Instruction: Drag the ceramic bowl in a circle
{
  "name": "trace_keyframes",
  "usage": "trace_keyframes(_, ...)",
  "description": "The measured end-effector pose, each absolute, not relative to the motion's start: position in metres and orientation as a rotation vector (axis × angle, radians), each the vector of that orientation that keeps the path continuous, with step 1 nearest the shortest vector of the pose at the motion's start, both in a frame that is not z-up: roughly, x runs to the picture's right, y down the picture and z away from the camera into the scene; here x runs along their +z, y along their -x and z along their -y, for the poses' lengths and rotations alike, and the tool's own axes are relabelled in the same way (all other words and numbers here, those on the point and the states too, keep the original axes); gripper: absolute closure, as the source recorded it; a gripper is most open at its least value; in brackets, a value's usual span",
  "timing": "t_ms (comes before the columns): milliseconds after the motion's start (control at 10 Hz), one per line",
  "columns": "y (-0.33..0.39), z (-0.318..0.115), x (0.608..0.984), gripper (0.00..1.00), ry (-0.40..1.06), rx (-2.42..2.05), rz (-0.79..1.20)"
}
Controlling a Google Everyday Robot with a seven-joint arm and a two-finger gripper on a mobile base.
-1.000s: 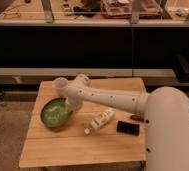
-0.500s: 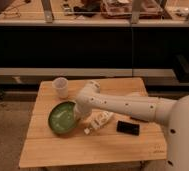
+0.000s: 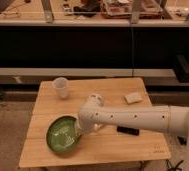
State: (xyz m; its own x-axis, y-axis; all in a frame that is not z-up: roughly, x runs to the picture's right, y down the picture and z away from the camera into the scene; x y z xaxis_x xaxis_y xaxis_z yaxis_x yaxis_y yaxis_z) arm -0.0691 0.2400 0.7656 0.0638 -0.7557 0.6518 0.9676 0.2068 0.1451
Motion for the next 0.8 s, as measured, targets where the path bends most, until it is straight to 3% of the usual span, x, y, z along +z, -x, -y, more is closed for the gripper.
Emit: trace_keyframes(800,0.172,-0.277,0.738,0.83,0.346,-1.583,0.888)
